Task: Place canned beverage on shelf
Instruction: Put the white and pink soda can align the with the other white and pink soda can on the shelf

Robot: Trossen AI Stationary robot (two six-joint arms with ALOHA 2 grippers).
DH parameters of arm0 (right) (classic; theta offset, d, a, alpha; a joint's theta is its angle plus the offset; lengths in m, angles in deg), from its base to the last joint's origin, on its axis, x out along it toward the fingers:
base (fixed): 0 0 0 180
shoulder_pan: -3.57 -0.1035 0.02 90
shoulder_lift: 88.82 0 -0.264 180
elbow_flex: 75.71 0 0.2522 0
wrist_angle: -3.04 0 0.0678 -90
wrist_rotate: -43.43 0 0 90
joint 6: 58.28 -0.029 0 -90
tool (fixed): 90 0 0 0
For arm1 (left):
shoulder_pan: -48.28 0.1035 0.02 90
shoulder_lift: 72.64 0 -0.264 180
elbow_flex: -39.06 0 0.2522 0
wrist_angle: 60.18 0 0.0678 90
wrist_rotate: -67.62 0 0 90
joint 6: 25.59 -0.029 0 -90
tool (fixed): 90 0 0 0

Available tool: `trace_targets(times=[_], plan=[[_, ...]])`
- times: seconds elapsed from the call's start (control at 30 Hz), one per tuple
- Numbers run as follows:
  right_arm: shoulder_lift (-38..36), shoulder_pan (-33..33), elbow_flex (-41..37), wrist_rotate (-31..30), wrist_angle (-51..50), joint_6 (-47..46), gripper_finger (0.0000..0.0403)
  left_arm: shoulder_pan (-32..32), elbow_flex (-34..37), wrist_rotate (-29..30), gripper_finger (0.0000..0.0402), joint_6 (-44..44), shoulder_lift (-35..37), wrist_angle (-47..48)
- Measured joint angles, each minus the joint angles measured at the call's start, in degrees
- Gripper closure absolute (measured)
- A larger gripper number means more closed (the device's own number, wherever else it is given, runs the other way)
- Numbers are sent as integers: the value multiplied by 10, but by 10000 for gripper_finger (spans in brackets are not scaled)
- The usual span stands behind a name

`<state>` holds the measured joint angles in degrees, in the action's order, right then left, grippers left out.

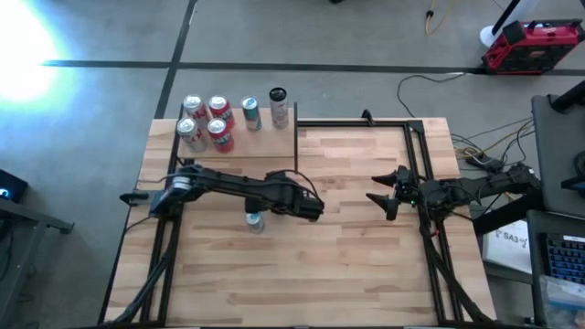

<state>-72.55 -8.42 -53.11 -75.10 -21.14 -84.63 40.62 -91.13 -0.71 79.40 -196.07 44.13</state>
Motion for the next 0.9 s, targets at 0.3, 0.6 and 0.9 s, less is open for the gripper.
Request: trace_targets(times=[0.3,0.6,0.9], plan=[[0,0,0,0,0,0,67,16,-50,-3,153,71,-40,5],[0,0,0,0,0,0,67,24,-51,-27,153,107,-43,-1],[0,0,0,0,0,0,67,24,-60,-32,141,56,-44,-6]])
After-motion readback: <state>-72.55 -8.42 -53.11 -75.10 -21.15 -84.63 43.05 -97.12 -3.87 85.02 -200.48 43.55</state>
